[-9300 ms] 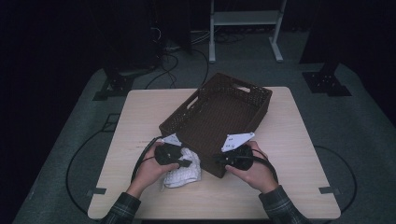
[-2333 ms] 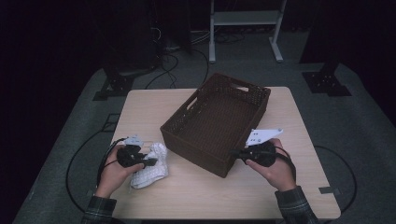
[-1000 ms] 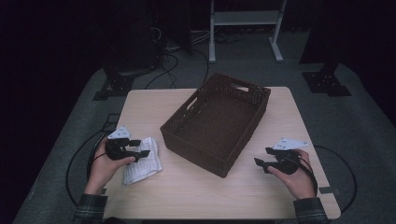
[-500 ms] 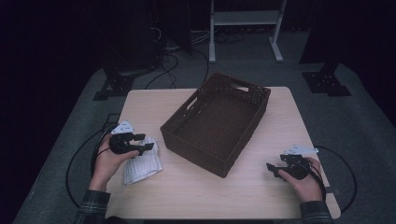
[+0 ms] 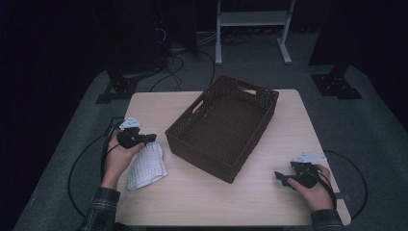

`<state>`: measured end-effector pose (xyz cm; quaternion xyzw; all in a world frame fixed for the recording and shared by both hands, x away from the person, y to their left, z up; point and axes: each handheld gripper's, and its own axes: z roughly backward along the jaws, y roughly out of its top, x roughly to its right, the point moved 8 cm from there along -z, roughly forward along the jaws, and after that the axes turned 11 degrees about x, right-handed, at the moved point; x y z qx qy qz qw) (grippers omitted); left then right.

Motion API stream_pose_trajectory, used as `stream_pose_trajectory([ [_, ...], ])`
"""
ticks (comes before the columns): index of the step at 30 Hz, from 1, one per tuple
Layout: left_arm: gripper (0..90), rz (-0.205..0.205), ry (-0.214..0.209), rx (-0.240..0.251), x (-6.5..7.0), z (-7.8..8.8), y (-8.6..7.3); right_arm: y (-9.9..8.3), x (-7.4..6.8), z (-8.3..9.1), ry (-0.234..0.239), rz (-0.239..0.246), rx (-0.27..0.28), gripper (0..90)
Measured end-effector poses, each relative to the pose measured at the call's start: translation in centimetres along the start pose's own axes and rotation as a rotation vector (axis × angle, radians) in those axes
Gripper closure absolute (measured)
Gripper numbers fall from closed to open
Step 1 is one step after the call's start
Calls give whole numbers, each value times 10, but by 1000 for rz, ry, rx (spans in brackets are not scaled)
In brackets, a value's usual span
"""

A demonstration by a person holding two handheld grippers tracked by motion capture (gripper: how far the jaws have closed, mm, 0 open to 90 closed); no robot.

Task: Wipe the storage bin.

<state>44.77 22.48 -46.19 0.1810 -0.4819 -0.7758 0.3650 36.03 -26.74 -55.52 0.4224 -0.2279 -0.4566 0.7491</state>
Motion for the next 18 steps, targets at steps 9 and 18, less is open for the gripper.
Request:
stream_pose_trajectory([
  [9,900,-17,-32,15,5,-18,12,-2,-1,-2,-10,30,13,132],
  [18,900,-57,-97,-8,27,-29,17,-2,-1,-3,-8,32,11,118],
])
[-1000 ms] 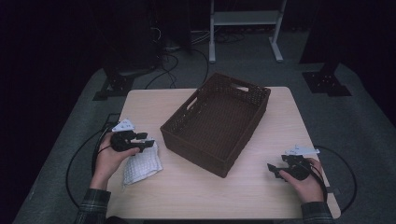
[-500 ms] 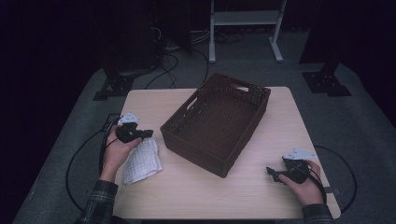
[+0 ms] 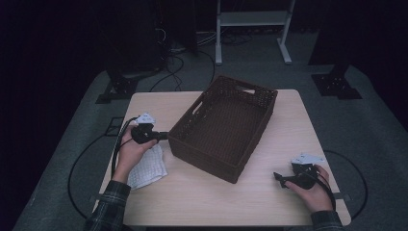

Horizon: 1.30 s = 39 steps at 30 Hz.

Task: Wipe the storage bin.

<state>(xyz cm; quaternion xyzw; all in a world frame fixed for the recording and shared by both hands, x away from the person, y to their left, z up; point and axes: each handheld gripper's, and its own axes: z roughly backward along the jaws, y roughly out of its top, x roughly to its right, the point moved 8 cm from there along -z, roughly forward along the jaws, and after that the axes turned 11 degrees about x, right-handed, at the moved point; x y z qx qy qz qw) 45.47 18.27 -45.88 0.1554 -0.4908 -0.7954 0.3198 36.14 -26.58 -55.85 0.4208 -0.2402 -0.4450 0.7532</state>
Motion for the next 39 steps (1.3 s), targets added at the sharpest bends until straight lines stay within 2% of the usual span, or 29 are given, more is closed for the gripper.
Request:
stream_pose_trajectory([
  [12,900,-32,-118,-26,43,-11,3,0,0,0,0,-1,0,118],
  [18,900,-53,-160,-40,60,-14,3,0,1,-1,-1,-2,-1,118],
  [31,899,-91,-242,-63,89,-17,3,0,1,0,-5,-1,1,124],
  [39,899,-105,-274,-72,101,-18,3,-3,10,6,-39,-23,3,129],
])
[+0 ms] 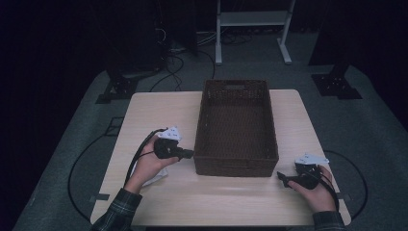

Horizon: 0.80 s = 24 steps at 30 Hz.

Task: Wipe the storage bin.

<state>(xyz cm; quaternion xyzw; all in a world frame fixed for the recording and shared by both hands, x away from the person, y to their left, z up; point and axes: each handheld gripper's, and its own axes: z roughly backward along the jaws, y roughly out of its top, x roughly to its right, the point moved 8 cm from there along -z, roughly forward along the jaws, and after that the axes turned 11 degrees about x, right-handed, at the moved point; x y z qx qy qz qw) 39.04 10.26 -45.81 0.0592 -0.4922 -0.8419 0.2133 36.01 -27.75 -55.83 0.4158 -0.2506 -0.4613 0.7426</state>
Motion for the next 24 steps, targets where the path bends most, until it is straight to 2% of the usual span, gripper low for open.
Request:
stream_pose_trajectory([
  [5,899,-2,-30,-3,8,-3,1,-1,6,2,-16,-9,1,129],
  [12,896,-20,-50,-11,16,-8,3,-1,6,2,-15,-10,0,128],
  [14,882,-39,-25,-6,14,-5,4,-1,6,1,-15,-10,1,128],
  [16,871,-39,2,3,11,2,5,-1,6,1,-14,-9,1,128],
  [19,825,-34,30,20,10,10,5,-1,6,1,-15,-9,1,128],
  [24,615,-27,42,4,13,15,-9,-1,7,1,-15,-9,1,128],
])
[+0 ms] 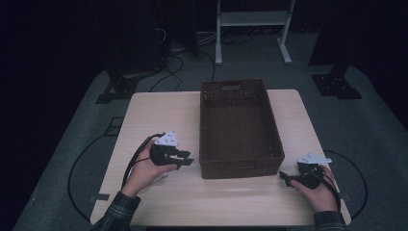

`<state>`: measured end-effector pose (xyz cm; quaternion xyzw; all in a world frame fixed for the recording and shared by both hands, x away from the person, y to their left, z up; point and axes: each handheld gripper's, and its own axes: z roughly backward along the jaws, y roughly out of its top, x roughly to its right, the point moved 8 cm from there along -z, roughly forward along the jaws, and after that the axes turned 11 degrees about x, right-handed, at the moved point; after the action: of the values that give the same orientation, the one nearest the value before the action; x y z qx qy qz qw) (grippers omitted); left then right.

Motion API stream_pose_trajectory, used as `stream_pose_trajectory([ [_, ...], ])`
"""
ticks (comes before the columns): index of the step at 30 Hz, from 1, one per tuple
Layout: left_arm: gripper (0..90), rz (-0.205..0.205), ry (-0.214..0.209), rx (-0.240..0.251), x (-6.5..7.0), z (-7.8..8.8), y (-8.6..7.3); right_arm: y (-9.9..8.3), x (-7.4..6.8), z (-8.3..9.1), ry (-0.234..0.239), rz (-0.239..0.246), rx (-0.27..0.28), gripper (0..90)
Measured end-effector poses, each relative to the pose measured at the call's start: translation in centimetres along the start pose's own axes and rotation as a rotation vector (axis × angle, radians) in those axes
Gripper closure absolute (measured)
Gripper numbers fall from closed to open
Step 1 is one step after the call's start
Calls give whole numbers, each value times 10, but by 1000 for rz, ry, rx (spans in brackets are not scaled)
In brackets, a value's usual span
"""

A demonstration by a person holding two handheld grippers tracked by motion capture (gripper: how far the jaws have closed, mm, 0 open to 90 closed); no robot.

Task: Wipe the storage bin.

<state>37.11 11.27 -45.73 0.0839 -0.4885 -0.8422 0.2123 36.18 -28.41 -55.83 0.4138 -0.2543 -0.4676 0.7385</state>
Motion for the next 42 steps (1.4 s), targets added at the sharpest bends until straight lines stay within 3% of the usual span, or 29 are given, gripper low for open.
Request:
stream_pose_trajectory([
  [7,326,10,47,-52,0,-1,-27,0,0,0,0,0,0,128],
  [11,261,11,64,-76,1,-6,-41,0,0,0,0,0,0,128],
  [16,208,9,62,-87,3,-13,-55,0,0,0,1,0,0,128],
  [20,179,23,80,-106,5,-20,-72,0,0,0,3,5,2,127],
  [29,100,17,115,-137,7,-26,-93,0,0,-1,3,6,3,128],
  [32,86,14,122,-120,7,-26,-94,0,0,-1,4,6,3,128],
  [34,71,-10,133,-111,6,-26,-96,0,1,-1,5,7,3,128],
  [39,0,-14,136,-53,7,-30,-99,1,0,-1,5,5,3,128],
  [42,0,-13,137,-54,7,-30,-99,1,0,-1,5,3,1,128],
])
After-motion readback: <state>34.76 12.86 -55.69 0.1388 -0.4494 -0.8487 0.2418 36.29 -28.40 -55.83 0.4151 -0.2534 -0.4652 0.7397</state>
